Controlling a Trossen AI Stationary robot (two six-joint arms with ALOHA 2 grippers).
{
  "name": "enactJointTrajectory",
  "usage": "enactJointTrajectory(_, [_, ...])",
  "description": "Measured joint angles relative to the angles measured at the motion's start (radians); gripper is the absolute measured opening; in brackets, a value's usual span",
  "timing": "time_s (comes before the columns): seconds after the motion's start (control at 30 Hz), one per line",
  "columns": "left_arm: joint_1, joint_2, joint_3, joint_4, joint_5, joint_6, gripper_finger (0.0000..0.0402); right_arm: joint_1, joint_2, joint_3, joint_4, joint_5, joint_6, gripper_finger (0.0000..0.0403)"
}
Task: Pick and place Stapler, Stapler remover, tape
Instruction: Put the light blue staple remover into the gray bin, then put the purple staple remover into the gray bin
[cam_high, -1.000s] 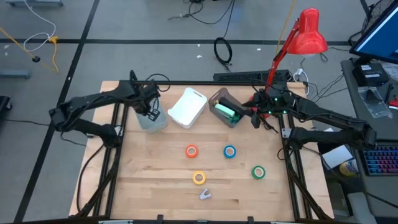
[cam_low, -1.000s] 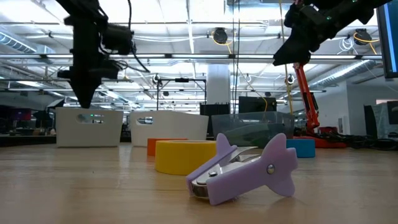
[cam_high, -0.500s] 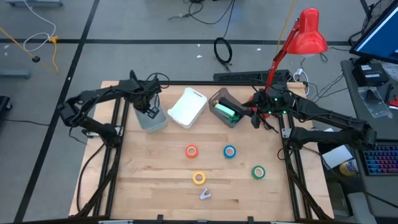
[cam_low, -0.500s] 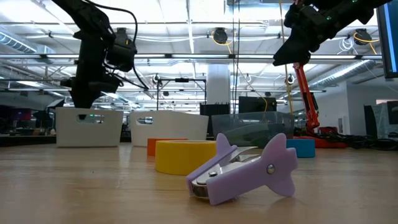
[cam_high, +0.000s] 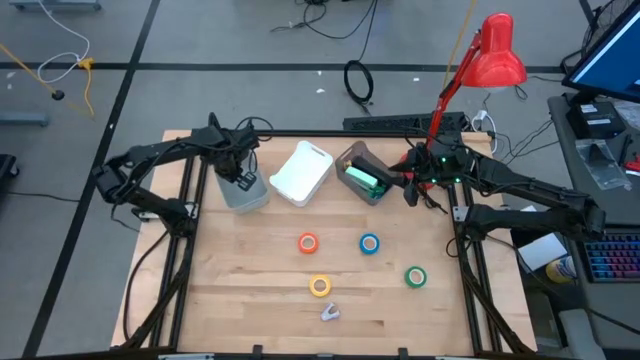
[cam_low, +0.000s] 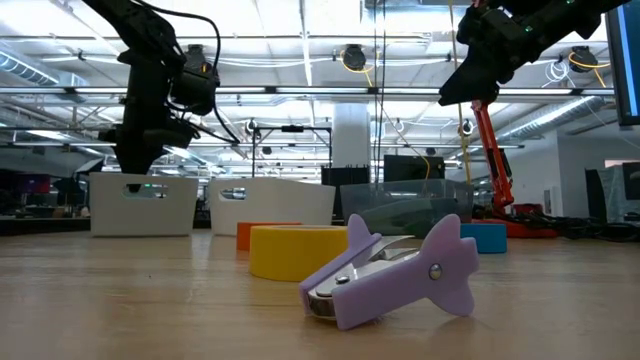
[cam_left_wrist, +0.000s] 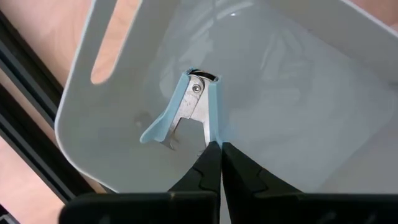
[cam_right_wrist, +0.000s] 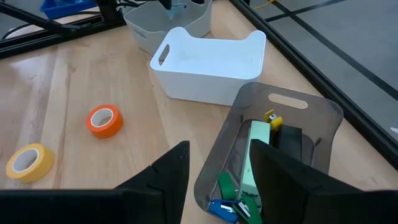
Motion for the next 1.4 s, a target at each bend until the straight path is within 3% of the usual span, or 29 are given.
enactJointTrajectory(0.23, [0.0,0.0,0.0,0.001,0.001,0.019,0.0016,0.0,0.0,0.0,0.0,0.0,0.0,0.0162])
enactJointTrajectory(0.53, [0.0,0.0,0.0,0.002,-0.001,0.016,0.0097,0.0,0.0,0.0,0.001,0.0,0.001,0.0162])
enactJointTrajectory(0.73, [0.0,-0.025,0.015,-0.004,-0.002,0.018,0.0125,0.001,0.0,0.0,0.083,-0.004,0.102,0.0159])
enactJointTrajectory(1.07, [-0.108,-0.27,0.193,0.012,0.102,-0.097,0.0127,0.001,0.0,0.0,0.207,-0.007,0.299,0.0161])
enactJointTrajectory(1.17, [-0.169,-0.374,0.191,0.029,0.103,-0.146,0.0127,0.008,0.007,0.0,0.229,-0.101,0.328,0.0159])
enactJointTrajectory(1.27, [-0.235,-0.482,0.159,0.082,0.097,-0.205,0.0127,0.069,0.022,-0.001,0.312,-0.236,0.299,0.0158])
enactJointTrajectory(1.4, [-0.336,-0.601,0.1,0.151,0.046,-0.277,0.0127,0.23,0.05,0.0,0.486,-0.2,0.261,0.0157])
